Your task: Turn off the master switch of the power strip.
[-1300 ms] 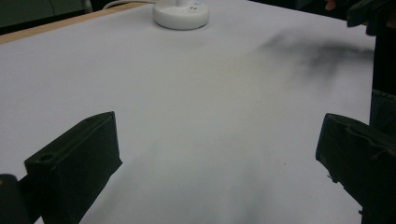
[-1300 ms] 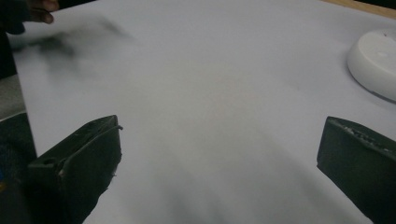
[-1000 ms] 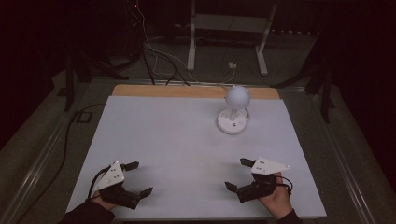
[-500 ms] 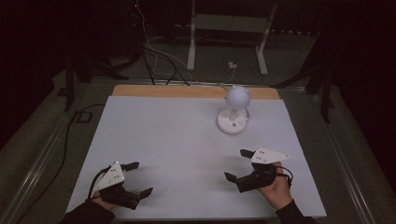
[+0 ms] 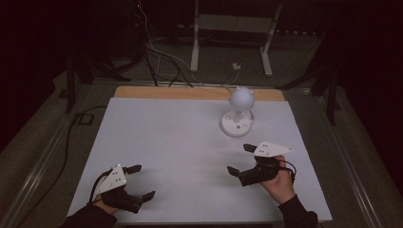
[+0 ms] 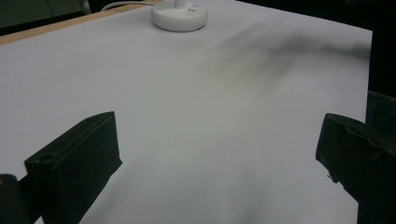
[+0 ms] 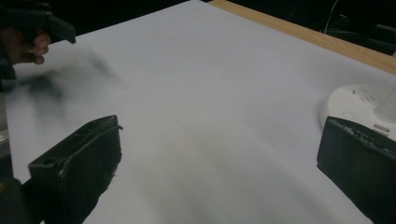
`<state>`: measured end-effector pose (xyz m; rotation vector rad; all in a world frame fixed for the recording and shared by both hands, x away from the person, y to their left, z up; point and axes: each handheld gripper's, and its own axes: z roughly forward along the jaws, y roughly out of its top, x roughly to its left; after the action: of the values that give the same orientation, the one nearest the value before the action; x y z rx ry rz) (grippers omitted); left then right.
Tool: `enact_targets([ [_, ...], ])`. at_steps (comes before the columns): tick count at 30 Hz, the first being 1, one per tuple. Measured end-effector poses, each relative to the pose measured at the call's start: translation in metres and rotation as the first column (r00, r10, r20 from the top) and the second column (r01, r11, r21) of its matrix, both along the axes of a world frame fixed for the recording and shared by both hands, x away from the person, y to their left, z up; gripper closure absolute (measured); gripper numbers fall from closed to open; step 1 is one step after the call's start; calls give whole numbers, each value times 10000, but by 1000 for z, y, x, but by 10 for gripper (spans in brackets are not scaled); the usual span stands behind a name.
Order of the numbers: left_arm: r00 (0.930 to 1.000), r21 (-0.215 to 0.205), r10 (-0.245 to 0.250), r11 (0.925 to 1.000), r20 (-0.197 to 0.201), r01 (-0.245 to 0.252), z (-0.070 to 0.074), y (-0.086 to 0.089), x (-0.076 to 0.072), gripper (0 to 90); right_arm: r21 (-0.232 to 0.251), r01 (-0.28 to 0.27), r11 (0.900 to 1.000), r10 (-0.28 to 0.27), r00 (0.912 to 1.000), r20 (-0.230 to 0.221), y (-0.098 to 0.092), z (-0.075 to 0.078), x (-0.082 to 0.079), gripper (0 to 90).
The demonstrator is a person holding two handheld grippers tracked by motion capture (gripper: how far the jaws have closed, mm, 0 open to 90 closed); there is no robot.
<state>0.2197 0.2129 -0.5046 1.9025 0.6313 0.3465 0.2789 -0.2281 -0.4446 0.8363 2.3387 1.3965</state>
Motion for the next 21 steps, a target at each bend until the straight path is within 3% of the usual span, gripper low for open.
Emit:
enact_targets([
  [21, 10000, -62, 8, 10000, -11, -8, 0, 0, 0, 3, -53, 715, 9974, -715, 9974, 44, -12, 11, 37, 0],
])
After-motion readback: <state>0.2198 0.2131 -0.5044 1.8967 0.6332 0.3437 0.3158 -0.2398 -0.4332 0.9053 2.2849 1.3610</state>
